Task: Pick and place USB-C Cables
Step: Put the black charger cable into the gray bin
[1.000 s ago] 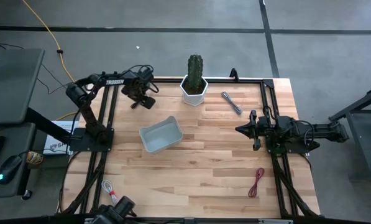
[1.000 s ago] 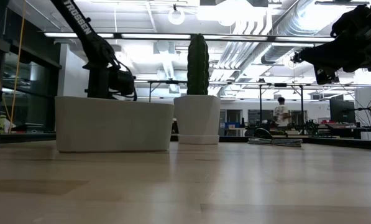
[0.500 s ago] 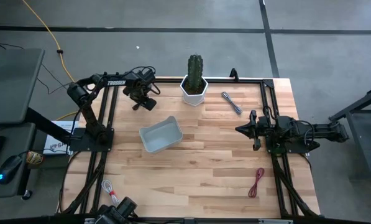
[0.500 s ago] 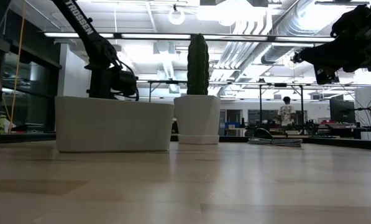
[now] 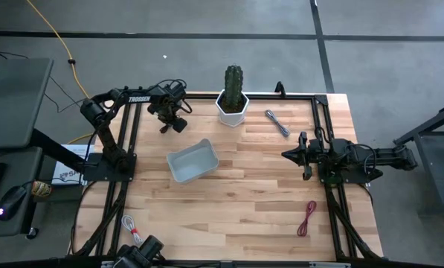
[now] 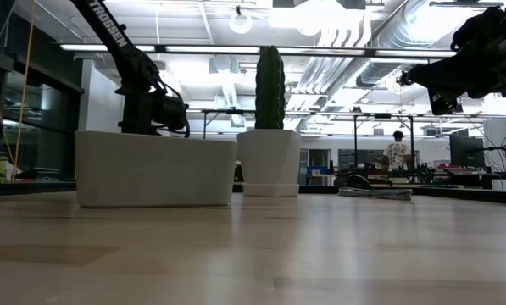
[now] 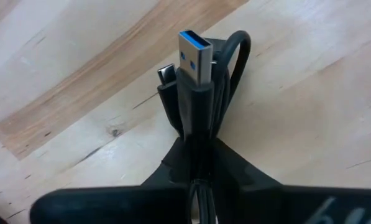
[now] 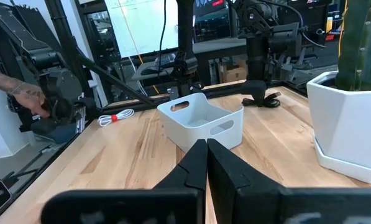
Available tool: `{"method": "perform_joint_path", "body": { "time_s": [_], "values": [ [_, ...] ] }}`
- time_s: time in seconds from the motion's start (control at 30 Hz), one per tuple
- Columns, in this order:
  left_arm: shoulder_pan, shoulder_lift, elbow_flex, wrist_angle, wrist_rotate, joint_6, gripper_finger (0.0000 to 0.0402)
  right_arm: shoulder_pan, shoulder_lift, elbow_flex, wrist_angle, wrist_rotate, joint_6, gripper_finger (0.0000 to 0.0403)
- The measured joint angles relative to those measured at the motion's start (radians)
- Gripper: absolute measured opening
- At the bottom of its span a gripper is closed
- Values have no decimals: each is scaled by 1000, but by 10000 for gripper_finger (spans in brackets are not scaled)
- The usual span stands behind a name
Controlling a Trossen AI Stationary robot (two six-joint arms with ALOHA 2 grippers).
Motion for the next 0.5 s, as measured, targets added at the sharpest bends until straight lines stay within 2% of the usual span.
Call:
{"method": "perform_joint_path", "body": {
  "time_s": [0.5],
  "values": [
    [4,-1,-1,-2,8,16,4,0,0,0,0,0,0,0]
  ]
}}
